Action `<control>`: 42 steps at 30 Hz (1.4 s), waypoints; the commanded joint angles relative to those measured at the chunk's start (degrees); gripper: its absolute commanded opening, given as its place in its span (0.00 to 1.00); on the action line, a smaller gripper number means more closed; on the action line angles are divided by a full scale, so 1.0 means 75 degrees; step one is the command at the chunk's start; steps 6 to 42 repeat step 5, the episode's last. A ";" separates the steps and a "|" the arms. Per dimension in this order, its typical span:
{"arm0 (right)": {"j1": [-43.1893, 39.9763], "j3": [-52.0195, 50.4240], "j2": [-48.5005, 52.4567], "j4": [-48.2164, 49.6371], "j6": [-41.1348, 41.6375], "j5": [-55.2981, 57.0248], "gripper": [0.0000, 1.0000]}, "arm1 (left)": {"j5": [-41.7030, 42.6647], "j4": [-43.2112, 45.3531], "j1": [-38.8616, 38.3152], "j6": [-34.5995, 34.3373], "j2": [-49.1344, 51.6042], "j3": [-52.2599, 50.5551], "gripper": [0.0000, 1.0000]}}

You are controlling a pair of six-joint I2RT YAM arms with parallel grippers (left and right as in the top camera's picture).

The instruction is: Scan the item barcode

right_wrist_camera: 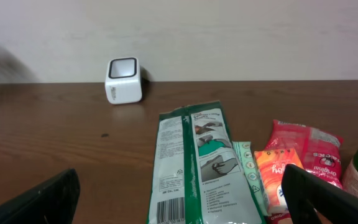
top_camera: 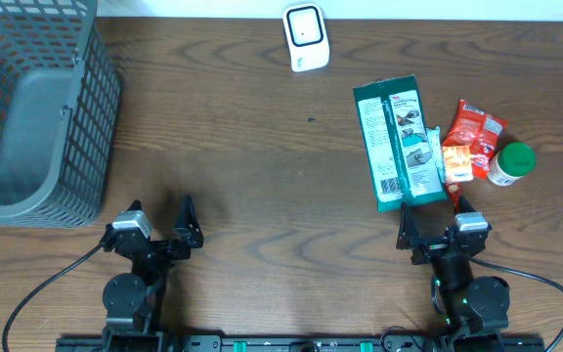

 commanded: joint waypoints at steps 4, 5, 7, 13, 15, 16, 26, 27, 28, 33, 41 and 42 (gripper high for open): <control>-0.0058 -0.0009 -0.0032 -0.0035 -0.0099 -0.0009 0.99 | -0.0099 -0.0353 0.0032 0.0157 -0.0047 -0.0061 1.00; -0.0058 -0.0009 -0.0032 -0.0035 -0.0099 -0.0009 0.99 | -0.0099 -0.0353 0.0032 0.0157 -0.0047 -0.0061 1.00; -0.0058 -0.0009 -0.0032 -0.0035 -0.0099 -0.0009 0.99 | -0.0099 -0.0353 0.0032 0.0157 -0.0047 -0.0061 1.00; -0.0058 -0.0009 -0.0032 -0.0035 -0.0099 -0.0009 0.99 | -0.0099 -0.0353 0.0032 0.0157 -0.0047 -0.0061 1.00; -0.0058 -0.0009 -0.0032 -0.0035 -0.0099 -0.0009 0.99 | -0.0099 -0.0353 0.0032 0.0157 -0.0047 -0.0061 1.00; -0.0058 -0.0009 -0.0032 -0.0035 -0.0099 -0.0009 0.99 | -0.0099 -0.0353 0.0032 0.0157 -0.0047 -0.0061 1.00; -0.0058 -0.0009 -0.0032 -0.0035 -0.0099 -0.0009 0.99 | -0.0099 -0.0353 0.0032 0.0157 -0.0047 -0.0061 1.00; -0.0058 -0.0009 -0.0032 -0.0035 -0.0099 -0.0009 0.99 | -0.0099 -0.0353 0.0032 0.0157 -0.0047 -0.0061 1.00; -0.0058 -0.0009 -0.0032 -0.0035 -0.0099 -0.0009 0.99 | -0.0099 -0.0353 0.0032 0.0157 -0.0047 -0.0061 1.00; -0.0058 -0.0009 -0.0032 -0.0035 -0.0099 -0.0009 0.99 | -0.0099 -0.0353 0.0032 0.0157 -0.0047 -0.0061 1.00; -0.0058 -0.0009 -0.0032 -0.0035 -0.0099 -0.0009 0.99 | -0.0099 -0.0353 0.0032 0.0157 -0.0047 -0.0061 1.00; -0.0058 -0.0009 -0.0032 -0.0035 -0.0099 -0.0009 0.99 | -0.0099 -0.0353 0.0032 0.0157 -0.0047 -0.0061 1.00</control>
